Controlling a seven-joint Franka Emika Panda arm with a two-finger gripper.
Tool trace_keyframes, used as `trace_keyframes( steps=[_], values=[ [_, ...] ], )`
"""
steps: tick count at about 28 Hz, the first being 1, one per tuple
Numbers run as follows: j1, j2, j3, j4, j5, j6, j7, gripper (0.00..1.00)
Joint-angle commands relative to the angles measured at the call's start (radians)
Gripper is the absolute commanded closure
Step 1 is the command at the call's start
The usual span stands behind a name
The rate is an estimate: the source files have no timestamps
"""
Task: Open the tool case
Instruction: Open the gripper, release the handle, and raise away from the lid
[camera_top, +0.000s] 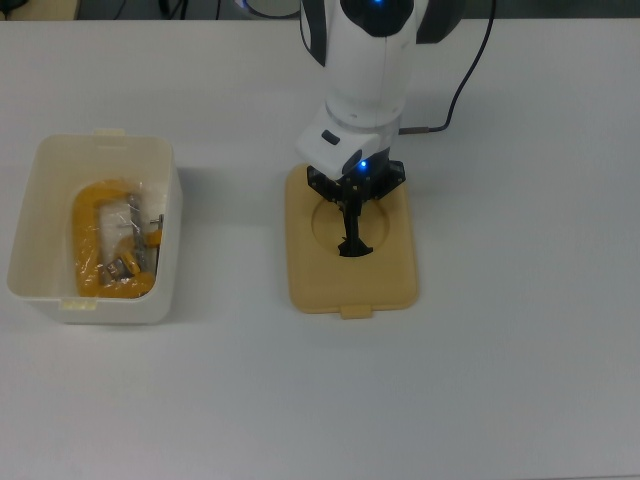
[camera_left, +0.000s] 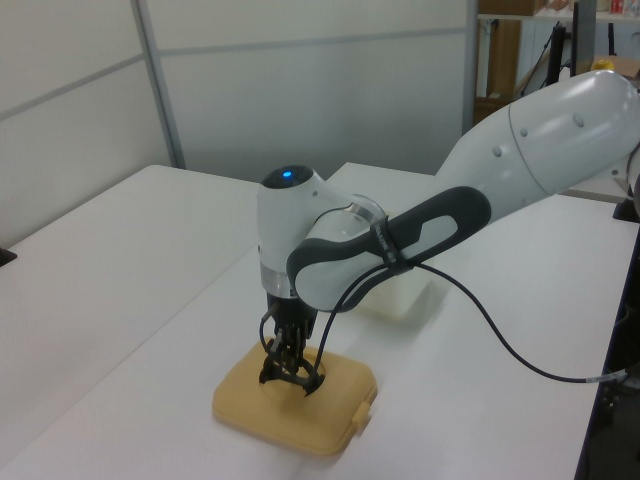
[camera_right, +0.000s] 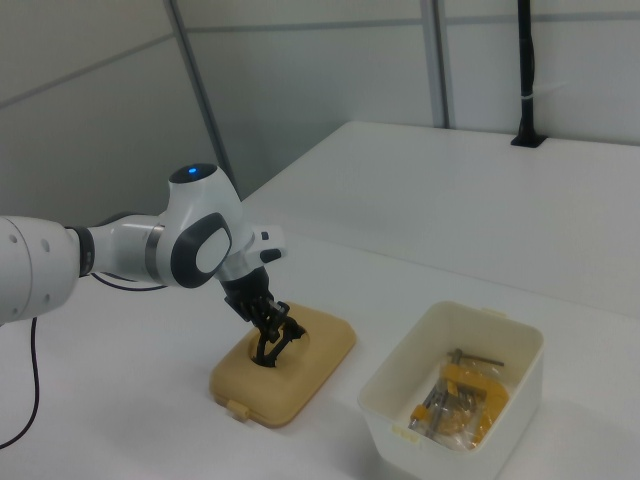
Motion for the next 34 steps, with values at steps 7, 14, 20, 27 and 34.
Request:
trace_keyframes(
  steps=[7,14,20,27,34],
  values=[
    [0.021,0.014,-0.011,0.000,-0.035,0.026,0.052,0.94],
    [0.015,-0.003,-0.020,0.032,-0.035,-0.021,0.040,0.00],
    [-0.006,-0.038,-0.021,0.072,-0.034,-0.115,0.010,0.00],
    [-0.080,-0.176,-0.023,0.086,-0.028,-0.294,-0.089,0.00],
    [-0.221,-0.299,-0.026,0.089,-0.020,-0.426,-0.246,0.00]
  ],
)
